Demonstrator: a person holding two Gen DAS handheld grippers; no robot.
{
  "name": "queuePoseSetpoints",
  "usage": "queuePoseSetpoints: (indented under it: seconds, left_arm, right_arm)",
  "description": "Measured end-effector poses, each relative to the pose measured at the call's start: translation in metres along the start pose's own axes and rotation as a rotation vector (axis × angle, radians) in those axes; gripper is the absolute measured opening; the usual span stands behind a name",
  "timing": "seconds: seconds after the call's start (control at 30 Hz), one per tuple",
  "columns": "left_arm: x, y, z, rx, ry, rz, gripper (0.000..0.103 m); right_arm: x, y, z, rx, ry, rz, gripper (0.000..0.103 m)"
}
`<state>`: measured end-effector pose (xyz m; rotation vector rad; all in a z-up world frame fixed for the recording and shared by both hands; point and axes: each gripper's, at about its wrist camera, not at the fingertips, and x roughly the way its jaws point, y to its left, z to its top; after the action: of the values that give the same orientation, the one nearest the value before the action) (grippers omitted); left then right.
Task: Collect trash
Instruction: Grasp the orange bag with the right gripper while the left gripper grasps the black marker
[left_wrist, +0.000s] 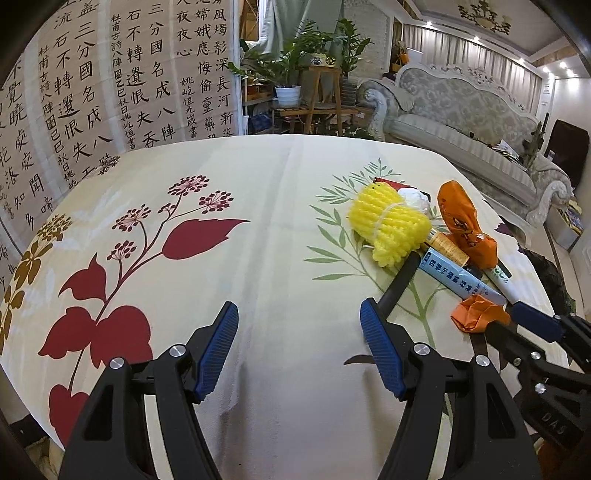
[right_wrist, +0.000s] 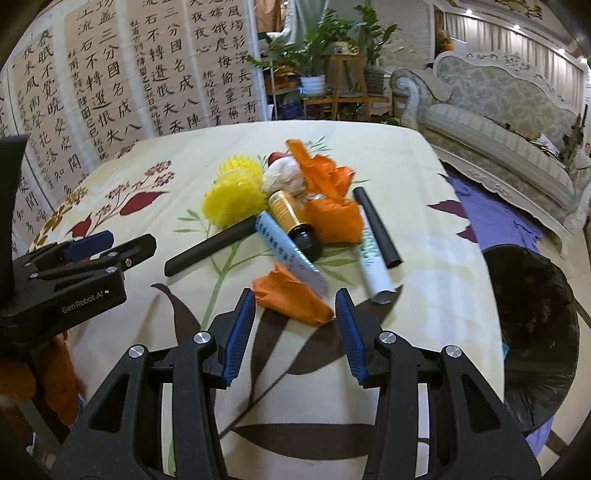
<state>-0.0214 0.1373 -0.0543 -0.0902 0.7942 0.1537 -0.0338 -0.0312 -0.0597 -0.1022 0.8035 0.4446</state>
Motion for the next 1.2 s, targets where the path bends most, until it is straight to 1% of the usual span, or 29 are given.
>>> queuePoseSetpoints:
  seconds: [0.27, 0.5, 0.63, 0.77, 0.9, 1.0, 1.07, 1.13, 1.2]
  left_arm:
    - [0.001, 0.013, 0.001, -0.033, 0.005, -0.001, 0.067]
    - [-0.001, 0.019, 0.000, -0.052, 0.005, -0.004, 0.067]
    - [0.000, 0.022, 0.000, -0.065, 0.006, -0.009, 0.067]
    - [-0.001, 0.023, 0.000, -0.066, 0.006, -0.014, 0.067]
    - [-0.001, 0.023, 0.001, -0.067, 0.005, -0.016, 0.067]
    - [-0.001, 0.022, 0.001, -0.060, 0.006, -0.016, 0.067]
    - [0.000, 0.021, 0.001, -0.057, 0.007, -0.016, 0.067]
    - [0.000, 0.020, 0.001, -0.055, 0.008, -0.015, 0.067]
    - [0.000, 0.020, 0.001, -0.054, 0.009, -0.014, 0.067]
  right_arm:
    - [0.002, 0.016, 0.001, -0.034, 0.023, 0.066, 0.044]
    - [0.008, 0.017, 0.007, -0.041, 0.015, 0.018, 0.044]
    - [0.013, 0.018, 0.009, -0.043, 0.029, 0.035, 0.044]
    - [0.014, 0.026, 0.008, -0.057, 0.046, 0.082, 0.044]
    - [0.016, 0.029, 0.012, -0.067, 0.034, 0.043, 0.044]
    - [0.023, 0.029, 0.015, -0.067, 0.039, 0.029, 0.042]
    - [0.028, 0.030, 0.017, -0.071, 0.050, 0.030, 0.036]
    - [0.035, 0.032, 0.017, -0.082, 0.069, 0.025, 0.026]
    - [0.036, 0.034, 0.017, -0.095, 0.065, 0.019, 0.024]
